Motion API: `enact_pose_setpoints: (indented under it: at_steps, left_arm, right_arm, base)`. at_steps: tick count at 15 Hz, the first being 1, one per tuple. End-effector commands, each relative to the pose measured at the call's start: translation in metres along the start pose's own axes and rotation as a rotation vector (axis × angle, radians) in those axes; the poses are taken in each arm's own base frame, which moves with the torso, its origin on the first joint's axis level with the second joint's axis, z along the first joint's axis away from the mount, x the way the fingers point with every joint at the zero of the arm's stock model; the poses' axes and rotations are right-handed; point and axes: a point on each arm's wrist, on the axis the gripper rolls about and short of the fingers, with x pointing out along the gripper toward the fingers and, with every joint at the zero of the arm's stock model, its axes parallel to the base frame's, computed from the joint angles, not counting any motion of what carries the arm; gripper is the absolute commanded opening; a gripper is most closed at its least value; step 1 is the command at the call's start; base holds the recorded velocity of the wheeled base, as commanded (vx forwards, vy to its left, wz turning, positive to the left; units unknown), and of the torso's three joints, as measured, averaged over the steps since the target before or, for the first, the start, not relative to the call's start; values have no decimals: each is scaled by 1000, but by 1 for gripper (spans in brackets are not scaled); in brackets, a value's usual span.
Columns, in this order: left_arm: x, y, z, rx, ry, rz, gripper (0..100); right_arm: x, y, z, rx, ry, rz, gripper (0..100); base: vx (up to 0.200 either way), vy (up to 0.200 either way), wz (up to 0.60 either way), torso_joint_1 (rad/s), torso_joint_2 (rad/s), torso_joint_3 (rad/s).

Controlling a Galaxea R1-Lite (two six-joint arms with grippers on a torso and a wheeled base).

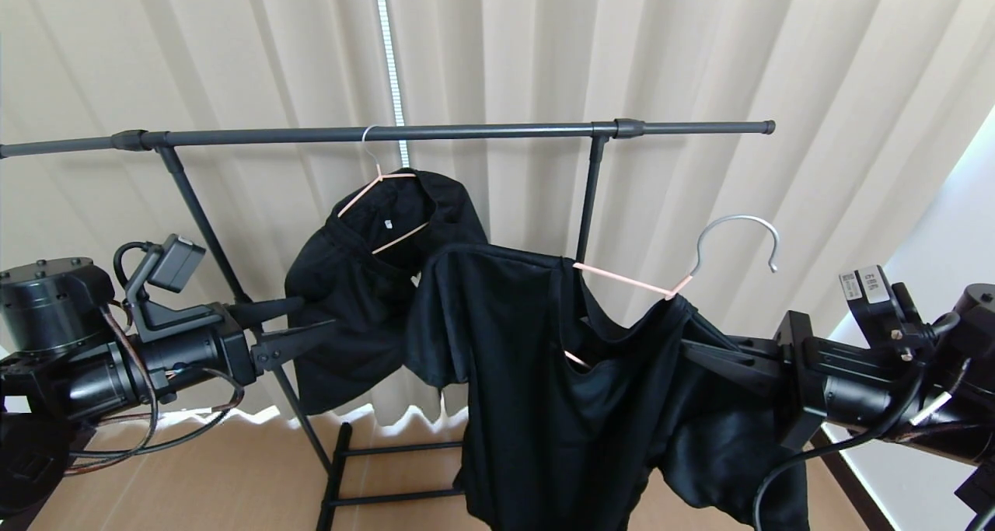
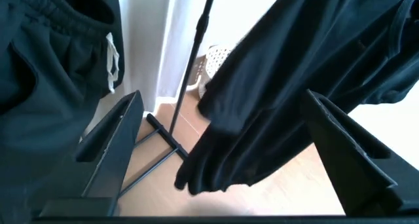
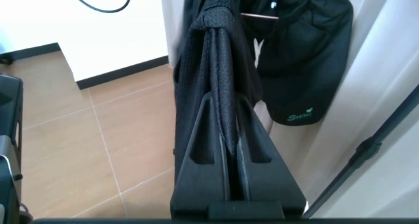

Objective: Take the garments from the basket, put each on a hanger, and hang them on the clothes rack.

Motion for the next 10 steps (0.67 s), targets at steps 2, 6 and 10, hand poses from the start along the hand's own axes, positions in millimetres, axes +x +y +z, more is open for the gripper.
enact_pose_setpoints:
  at_steps: [2,6,10]
  left_arm:
    - [-11,-19,34,6,-89,-11,100]
    - [-11,-51,96,-76,24,-70,100]
    - [12,-91,130,64,162,-80,100]
  right_arm:
    - [4,4,-3,8,9,24,0]
    - [12,18,-8,27,28,89,0]
    - [21,31,-15,43,52,151,0]
  base:
    - [0,0,0,0,0,0]
    - [0,0,0,0,0,0]
    - [0,0,0,0,0,0]
